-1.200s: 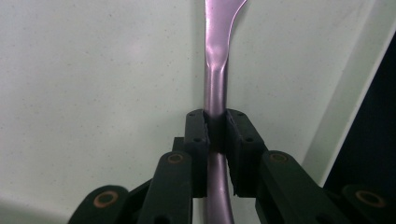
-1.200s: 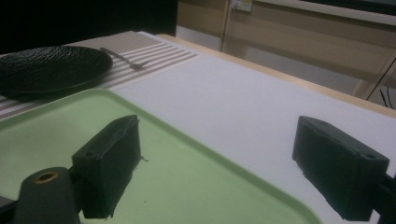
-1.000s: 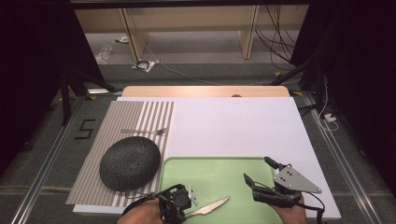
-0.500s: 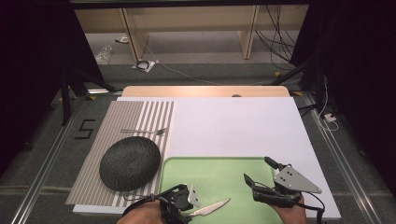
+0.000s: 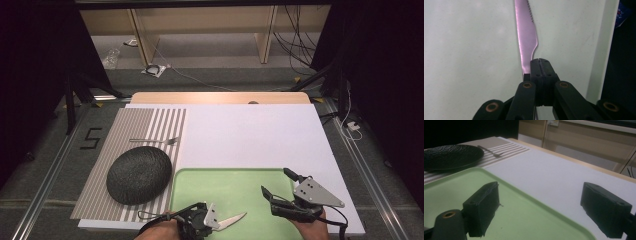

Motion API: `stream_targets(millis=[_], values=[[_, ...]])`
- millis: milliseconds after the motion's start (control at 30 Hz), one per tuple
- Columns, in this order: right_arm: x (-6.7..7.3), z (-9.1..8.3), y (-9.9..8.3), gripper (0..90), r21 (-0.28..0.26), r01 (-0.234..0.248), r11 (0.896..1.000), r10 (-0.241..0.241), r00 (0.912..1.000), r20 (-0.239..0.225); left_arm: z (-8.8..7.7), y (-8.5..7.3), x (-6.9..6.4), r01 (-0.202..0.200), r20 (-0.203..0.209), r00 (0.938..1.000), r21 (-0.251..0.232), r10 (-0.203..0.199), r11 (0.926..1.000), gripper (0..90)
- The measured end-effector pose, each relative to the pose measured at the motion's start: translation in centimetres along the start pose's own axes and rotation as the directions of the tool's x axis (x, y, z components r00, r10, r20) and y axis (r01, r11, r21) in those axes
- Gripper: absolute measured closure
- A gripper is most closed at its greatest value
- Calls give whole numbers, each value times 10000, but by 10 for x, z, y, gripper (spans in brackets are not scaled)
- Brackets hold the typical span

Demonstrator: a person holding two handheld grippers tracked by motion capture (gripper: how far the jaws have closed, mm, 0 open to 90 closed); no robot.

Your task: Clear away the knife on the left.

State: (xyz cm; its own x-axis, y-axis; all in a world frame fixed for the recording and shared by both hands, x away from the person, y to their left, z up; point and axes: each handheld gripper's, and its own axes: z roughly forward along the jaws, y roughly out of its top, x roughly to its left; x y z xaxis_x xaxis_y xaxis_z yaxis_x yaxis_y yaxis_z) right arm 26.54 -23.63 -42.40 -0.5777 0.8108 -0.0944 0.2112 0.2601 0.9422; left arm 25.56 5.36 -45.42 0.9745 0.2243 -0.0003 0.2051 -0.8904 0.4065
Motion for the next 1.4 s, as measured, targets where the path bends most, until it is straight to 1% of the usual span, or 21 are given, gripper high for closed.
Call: stream_targets(millis=[67,133,167,200,233,267,300,333,367,433,600,633,767,900,1133,1400], values=[[0,0,0,161,5,-1,10000,1,10000,3,3,0,-1,-88,68,9999,67,88,9999,896],[0,0,0,161,22,-2,10000,2,10000,5,7,0,-3,23,43,10000,-38,-23,10000,896],[0,-1,0,161,72,-4,10000,4,10000,5,7,0,-2,-125,-16,9999,109,126,9999,896],[0,-1,0,161,64,-13,10000,13,10000,9,8,0,-1,-99,-44,9999,125,100,9999,896],[0,-1,0,161,67,-10,10000,9,10000,7,9,0,-2,80,-18,10000,-5,-80,10000,895],[0,0,0,161,17,-11,10000,11,10000,22,9,-1,-1,103,-10,9999,-9,-103,9999,895],[0,-1,0,161,29,-1,10000,1,10000,23,9,-1,0,-26,-19,10000,129,26,9999,895],[0,-1,0,161,27,-10,10000,10,10000,26,9,-1,1,-11,-2,10000,131,11,9999,896],[0,-1,0,161,73,-6,10000,6,10000,15,9,-1,0,149,-29,9999,-22,-149,9999,896],[0,-1,0,161,62,5,10000,-5,10000,13,9,-2,2,272,-67,9996,-85,-273,9996,896],[0,-1,0,161,61,12,10000,-13,10000,23,8,-4,7,377,-315,9988,-89,-380,9992,896],[0,-1,0,161,65,-1,10000,1,10000,28,8,-5,8,330,-350,9988,-52,-331,9994,896],[0,-1,0,161,26,-3,10000,3,10000,35,7,-8,13,534,-574,9969,-73,-538,9985,896],[-1,-1,0,161,8,-15,10000,15,10000,54,5,-11,17,651,-753,9950,-21,-650,9979,896],[-1,-2,0,161,10,-27,10000,27,10000,68,2,-18,24,844,-810,9932,33,-838,9964,896],[-1,-2,0,161,15,-27,10000,27,10000,62,-1,-23,29,961,-1017,9903,108,-945,9953,896]])
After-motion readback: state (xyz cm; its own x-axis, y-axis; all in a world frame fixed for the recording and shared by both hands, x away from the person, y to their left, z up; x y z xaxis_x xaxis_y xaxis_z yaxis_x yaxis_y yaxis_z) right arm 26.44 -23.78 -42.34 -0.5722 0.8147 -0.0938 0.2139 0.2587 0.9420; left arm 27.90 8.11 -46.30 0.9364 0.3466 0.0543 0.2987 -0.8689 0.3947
